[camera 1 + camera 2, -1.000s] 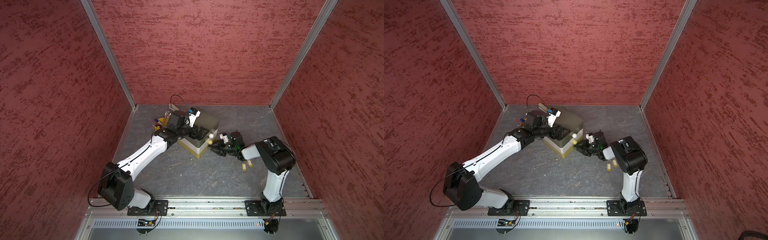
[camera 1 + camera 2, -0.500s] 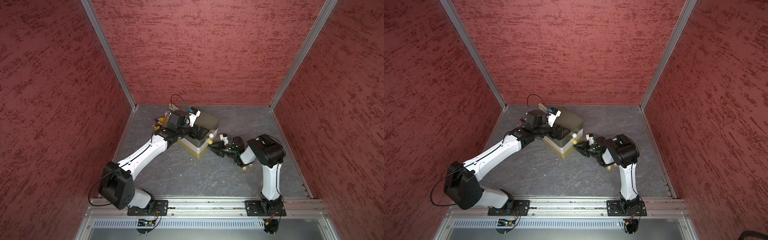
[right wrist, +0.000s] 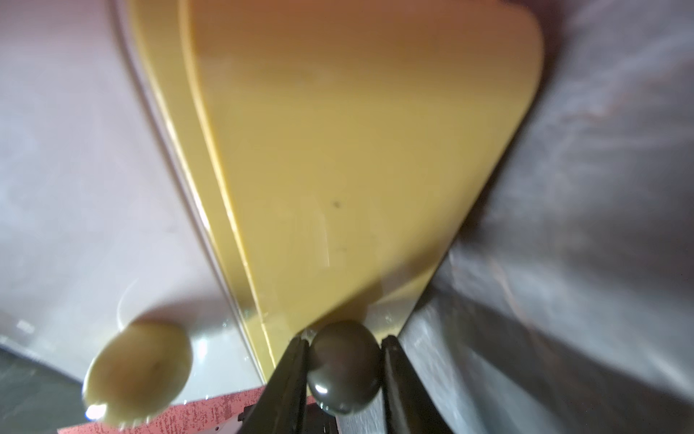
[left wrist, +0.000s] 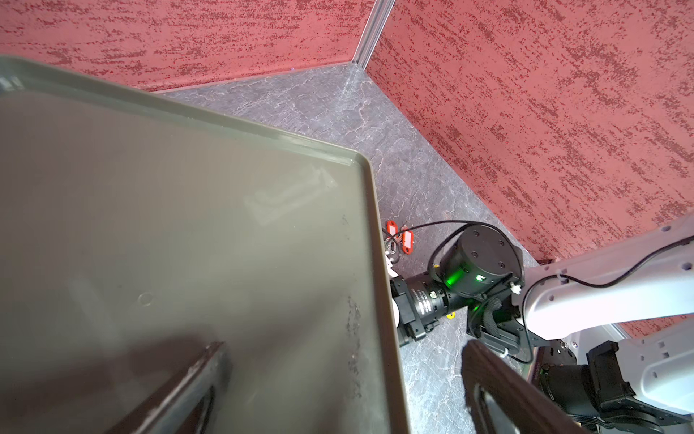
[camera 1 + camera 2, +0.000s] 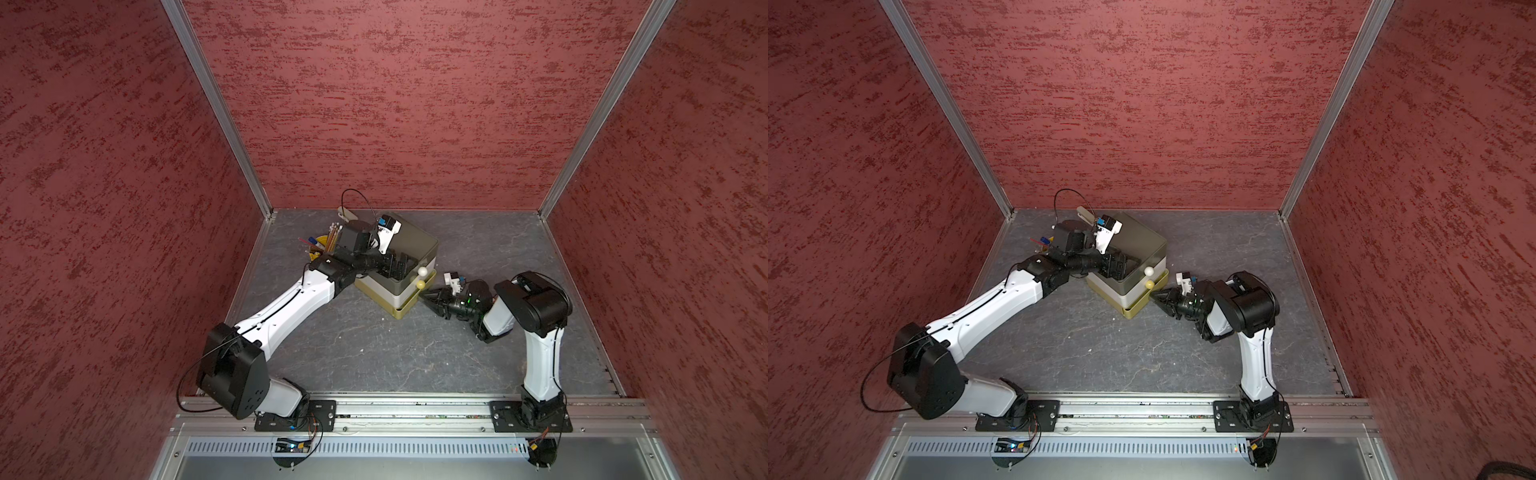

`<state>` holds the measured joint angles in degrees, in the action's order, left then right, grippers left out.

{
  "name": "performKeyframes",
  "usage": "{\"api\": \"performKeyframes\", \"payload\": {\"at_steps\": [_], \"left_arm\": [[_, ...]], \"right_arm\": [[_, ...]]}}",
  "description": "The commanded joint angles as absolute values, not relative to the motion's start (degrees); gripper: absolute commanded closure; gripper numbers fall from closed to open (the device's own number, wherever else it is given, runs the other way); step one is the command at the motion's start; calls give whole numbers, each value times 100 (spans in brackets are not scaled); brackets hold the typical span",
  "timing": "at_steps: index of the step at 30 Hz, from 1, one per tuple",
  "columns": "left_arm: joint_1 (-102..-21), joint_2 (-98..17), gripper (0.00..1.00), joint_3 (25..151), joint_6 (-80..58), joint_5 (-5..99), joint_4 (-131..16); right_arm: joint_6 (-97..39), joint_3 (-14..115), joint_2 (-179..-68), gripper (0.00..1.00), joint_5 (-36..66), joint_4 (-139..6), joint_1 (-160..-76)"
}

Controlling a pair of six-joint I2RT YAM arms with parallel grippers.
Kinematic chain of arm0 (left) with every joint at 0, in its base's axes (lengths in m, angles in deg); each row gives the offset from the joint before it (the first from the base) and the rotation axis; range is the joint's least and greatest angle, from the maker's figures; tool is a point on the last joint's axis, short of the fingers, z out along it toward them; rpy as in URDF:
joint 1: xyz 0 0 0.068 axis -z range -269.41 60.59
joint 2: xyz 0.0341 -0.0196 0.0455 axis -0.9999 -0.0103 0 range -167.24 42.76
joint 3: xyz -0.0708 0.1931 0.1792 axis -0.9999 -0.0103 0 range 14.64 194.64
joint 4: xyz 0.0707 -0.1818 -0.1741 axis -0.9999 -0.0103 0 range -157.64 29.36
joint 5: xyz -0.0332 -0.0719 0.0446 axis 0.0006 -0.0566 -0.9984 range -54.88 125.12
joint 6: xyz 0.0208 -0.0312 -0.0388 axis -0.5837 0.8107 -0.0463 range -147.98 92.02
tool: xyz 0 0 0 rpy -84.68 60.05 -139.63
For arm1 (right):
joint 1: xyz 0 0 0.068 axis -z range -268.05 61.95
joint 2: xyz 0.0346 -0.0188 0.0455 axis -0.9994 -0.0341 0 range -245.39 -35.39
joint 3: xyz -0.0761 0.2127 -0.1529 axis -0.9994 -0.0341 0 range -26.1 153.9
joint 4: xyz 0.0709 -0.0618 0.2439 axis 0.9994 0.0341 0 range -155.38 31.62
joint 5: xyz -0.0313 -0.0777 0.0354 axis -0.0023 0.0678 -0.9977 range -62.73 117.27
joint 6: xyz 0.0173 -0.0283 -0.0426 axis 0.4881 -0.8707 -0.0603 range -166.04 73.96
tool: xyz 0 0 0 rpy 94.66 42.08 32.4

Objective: Take the keys out of the drawer
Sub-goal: Open the drawer in the storage box.

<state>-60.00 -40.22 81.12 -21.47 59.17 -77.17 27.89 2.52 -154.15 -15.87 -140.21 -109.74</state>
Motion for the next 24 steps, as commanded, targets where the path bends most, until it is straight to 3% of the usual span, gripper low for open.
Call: {"api": "performKeyframes", "payload": {"at_steps": [1, 8, 24], "left_arm": [[-6067, -4407, 0, 7621, -1928, 5753, -9476], [-6060, -4425, 0, 7653, -1910, 5770, -9474], [-6032, -4427, 0, 7608, -1877, 5770, -9405]], "right_arm": [[2770, -261, -15511, 79, -1532, -13819, -10945], [2818, -1077, -15529, 79, -1536, -14564, -10747], [2367, -2353, -15090, 80, -1794, -14572, -10189]]}}
